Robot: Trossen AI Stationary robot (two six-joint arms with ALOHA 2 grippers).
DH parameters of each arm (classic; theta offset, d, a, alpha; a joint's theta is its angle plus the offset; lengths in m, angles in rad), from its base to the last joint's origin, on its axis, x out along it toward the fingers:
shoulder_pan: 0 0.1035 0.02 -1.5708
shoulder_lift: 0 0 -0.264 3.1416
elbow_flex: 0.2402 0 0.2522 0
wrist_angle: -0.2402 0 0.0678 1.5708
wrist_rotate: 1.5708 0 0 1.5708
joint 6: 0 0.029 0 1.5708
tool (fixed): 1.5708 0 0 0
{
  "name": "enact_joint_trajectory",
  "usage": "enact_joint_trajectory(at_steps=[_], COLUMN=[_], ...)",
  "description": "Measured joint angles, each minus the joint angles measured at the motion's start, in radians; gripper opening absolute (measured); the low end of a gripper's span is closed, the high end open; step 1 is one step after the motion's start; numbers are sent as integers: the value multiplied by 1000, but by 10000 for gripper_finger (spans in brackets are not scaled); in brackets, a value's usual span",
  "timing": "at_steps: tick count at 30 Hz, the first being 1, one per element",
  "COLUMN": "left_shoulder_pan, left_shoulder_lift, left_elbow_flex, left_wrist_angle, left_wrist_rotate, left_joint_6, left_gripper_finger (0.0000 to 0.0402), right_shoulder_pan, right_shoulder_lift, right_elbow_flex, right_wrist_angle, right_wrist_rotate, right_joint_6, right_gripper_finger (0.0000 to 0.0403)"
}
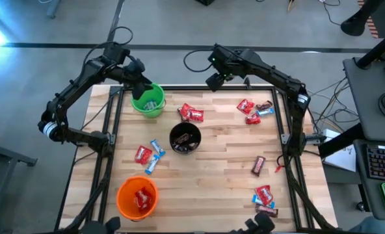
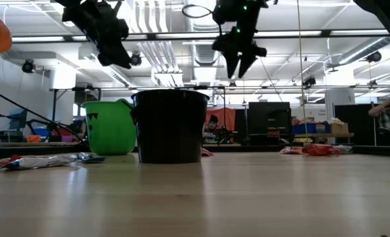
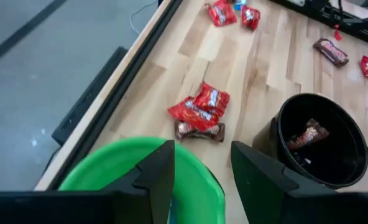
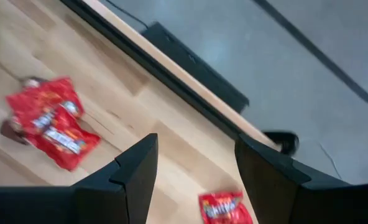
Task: Sort candy
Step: Put the red candy pack into the orange bucket
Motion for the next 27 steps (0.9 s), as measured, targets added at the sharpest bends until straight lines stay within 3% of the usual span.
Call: enact_joint_trajectory(at_steps=[10, 20, 27], left_shoulder_pan=[-7, -18, -17], left_shoulder_lift=[0, -1, -1], left_elbow_flex=[0, 0, 0], left_wrist_angle=[68, 69, 69], left_wrist_rotate=[151, 153, 152], left_joint_6=[3, 24, 38], left_gripper_finger=[139, 140, 140], right_shoulder_pan=[-98, -154, -154], right_shoulder_lift=[0, 0, 0], right_elbow_flex=[-205, -490, -553], right_wrist_angle=[-2, 93, 100], right_wrist_rotate=[-39, -112, -140], right_joint_6=[113, 271, 316], right_gripper_finger=[206, 206, 206])
